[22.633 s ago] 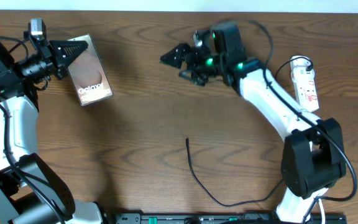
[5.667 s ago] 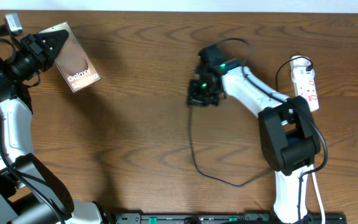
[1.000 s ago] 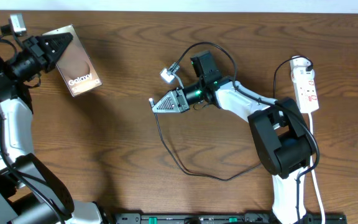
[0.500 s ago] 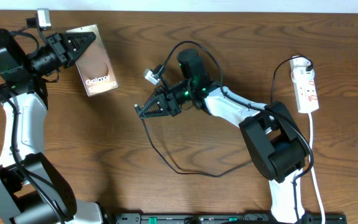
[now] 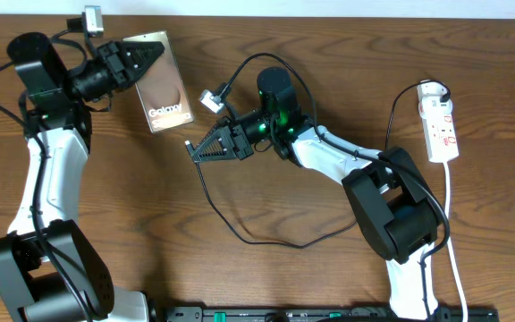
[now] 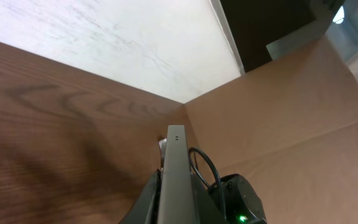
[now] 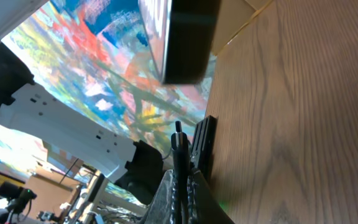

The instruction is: Plug charger to phone and switch on socket

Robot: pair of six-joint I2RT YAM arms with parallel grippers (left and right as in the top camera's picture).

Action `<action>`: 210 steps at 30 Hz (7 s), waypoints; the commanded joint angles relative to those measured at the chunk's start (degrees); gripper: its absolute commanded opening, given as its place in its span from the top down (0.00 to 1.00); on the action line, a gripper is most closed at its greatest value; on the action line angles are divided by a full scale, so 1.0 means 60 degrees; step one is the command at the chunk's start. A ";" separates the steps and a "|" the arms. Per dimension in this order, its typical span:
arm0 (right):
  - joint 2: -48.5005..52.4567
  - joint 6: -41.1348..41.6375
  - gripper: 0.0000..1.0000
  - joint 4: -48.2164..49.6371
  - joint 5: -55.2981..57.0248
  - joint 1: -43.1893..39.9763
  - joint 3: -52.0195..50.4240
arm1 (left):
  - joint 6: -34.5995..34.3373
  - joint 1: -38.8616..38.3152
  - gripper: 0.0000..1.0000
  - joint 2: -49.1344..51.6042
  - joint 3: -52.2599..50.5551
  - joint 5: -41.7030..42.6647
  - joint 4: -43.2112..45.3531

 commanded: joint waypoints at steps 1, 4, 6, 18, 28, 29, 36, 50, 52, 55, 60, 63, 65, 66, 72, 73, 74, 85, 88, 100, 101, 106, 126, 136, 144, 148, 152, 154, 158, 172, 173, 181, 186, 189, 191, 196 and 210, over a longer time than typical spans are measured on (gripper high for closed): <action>-0.0011 0.0244 0.99 0.0113 0.0109 0.0044 0.0066 | 0.0055 -0.0189 0.93 -0.0018 0.0051 -0.0350 0.0087; -0.0011 0.0437 0.99 0.0430 0.0142 0.0036 0.0066 | 0.0055 -0.0248 0.93 -0.0018 0.0051 -0.0444 0.0135; -0.0011 0.0729 0.99 0.0809 0.0157 0.0036 0.0066 | 0.0044 -0.0248 0.93 -0.0018 0.0051 -0.0688 0.0131; -0.0011 0.1443 0.99 0.1494 0.0670 -0.0106 0.0066 | -0.0488 -0.0255 0.92 -0.0018 0.0051 -0.1231 0.1151; -0.0011 0.1435 0.99 0.1861 0.0710 -0.0124 0.0066 | -0.0470 -0.0255 0.92 -0.0018 0.0051 -0.0273 0.1563; -0.0011 0.1428 0.99 0.1993 0.0710 -0.0124 0.0066 | -0.0565 -0.0255 0.93 -0.0018 0.0051 -0.0160 0.1698; -0.0011 0.1126 0.99 0.2091 0.0681 -0.0124 0.0066 | -0.0572 -0.0255 0.93 -0.0018 0.0051 -0.0146 0.1701; -0.0011 0.1122 0.99 0.2291 0.0889 -0.0117 0.0066 | -0.0561 -0.0452 0.93 -0.0018 0.0051 -0.0117 0.1708; -0.0011 0.1191 0.99 0.2342 0.0933 -0.0117 0.0066 | -0.0565 -0.0554 0.93 -0.0018 0.0051 -0.0124 0.1763; -0.0011 0.1195 0.99 0.2346 0.0936 -0.0153 0.0066 | -0.0565 -0.0612 0.93 -0.0018 0.0051 -0.0131 0.1807; -0.0011 0.1413 0.99 0.2732 0.0933 -0.0175 0.0066 | -0.0561 -0.0612 0.93 -0.0018 0.0051 -0.0102 0.1807; -0.0011 0.1687 0.99 0.3096 0.0933 -0.0244 0.0066 | -0.0565 -0.0612 0.93 -0.0018 0.0051 -0.0073 0.1807; -0.0011 0.1690 0.99 0.3096 0.0933 -0.0280 0.0066 | -0.0561 -0.0612 0.92 -0.0018 0.0051 -0.0040 0.1807; -0.0011 0.1690 0.99 0.3093 0.0933 -0.0306 0.0066 | -0.0565 -0.0612 0.92 -0.0018 0.0051 -0.0033 0.1807; -0.0011 0.1694 0.99 0.3089 0.0933 -0.0423 0.0066 | -0.0565 -0.0612 0.93 -0.0018 0.0051 0.0047 0.1807; -0.0011 0.1694 0.99 0.3089 0.0933 -0.0419 0.0066 | -0.0565 -0.0612 0.92 -0.0018 0.0051 0.0073 0.1807; -0.0011 0.1694 0.99 0.3089 0.0933 -0.0419 0.0066 | -0.0568 -0.0612 0.93 -0.0018 0.0051 0.0077 0.1807; -0.0011 0.1694 0.99 0.3089 0.0933 -0.0375 0.0066 | -0.0958 -0.0612 0.93 -0.0018 0.0051 -0.0131 0.1803; -0.0011 0.1694 0.99 0.3089 0.0936 -0.0372 0.0066 | -0.0962 -0.0612 0.93 -0.0018 0.0051 -0.0142 0.1803; -0.0011 0.1705 0.99 0.3089 0.1002 -0.0328 0.0066 | -0.0863 -0.0696 0.92 -0.0018 0.0051 -0.0073 0.1803; -0.0011 0.1749 0.99 0.3093 0.1002 -0.0328 0.0066 | -0.0845 -0.0732 0.92 -0.0018 0.0051 -0.0076 0.1803; -0.0011 0.1767 0.99 0.3096 0.1002 -0.0328 0.0066 | -0.0739 -0.0903 0.93 -0.0018 0.0051 -0.0080 0.1803; -0.0011 0.1843 0.99 0.3158 0.0692 -0.0328 0.0066 | -0.0455 -0.0645 0.93 -0.0018 0.0051 -0.0412 0.1807; -0.0011 0.1843 0.99 0.3158 0.0605 -0.0328 0.0066 | -0.0459 -0.0645 0.93 -0.0018 0.0051 -0.0514 0.1807; -0.0011 0.1840 0.99 0.3155 0.0590 -0.0204 0.0066 | -0.0492 -0.0645 0.92 -0.0018 0.0051 -0.0692 0.1807; -0.0011 0.1840 0.99 0.3155 0.0594 -0.0204 0.0066 | -0.0495 -0.0645 0.93 -0.0018 0.0051 -0.0688 0.1803; -0.0011 0.1836 0.99 0.3158 0.0597 -0.0237 0.0066 | -0.0528 -0.0645 0.93 -0.0018 0.0051 -0.0612 0.1803; -0.0011 0.1832 0.99 0.3158 0.0605 -0.0251 0.0066 | -0.0528 -0.0645 0.93 -0.0018 0.0051 -0.0546 0.1803; -0.0011 0.1836 0.99 0.3158 0.0605 -0.0310 0.0066 | -0.0525 -0.0645 0.93 -0.0018 0.0051 -0.0466 0.1807; -0.0011 0.1832 0.99 0.3158 0.0608 -0.0466 0.0066 | -0.0521 -0.0645 0.93 -0.0018 0.0051 -0.0073 0.1807; -0.0011 0.1832 0.99 0.3158 0.0608 -0.0488 0.0066 | -0.0521 -0.0645 0.92 -0.0018 0.0051 -0.0073 0.1807; -0.0011 0.1832 0.99 0.3158 0.0714 -0.0492 0.0066 | -0.0568 -0.0645 0.93 -0.0018 0.0051 -0.0073 0.1803; -0.0011 0.1832 0.99 0.3158 0.0721 -0.0492 0.0066 | -0.0641 -0.0645 0.92 -0.0018 0.0051 -0.0073 0.1803; -0.0011 0.1832 0.99 0.3158 0.0729 -0.0492 0.0066 | -0.0641 -0.0648 0.93 -0.0018 0.0051 -0.0069 0.1803; -0.0011 0.1836 0.99 0.3158 0.0754 -0.0492 0.0066 | -0.0641 -0.0674 0.93 -0.0018 0.0051 -0.0062 0.1803; -0.0011 0.1832 0.99 0.3158 0.0801 -0.0492 0.0066 | -0.0648 -0.0692 0.93 -0.0018 0.0051 -0.0033 0.1800; -0.0011 0.1836 0.99 0.3158 0.0878 -0.0492 0.0066 | -0.0780 -0.0736 0.93 -0.0018 0.0051 0.0113 0.1800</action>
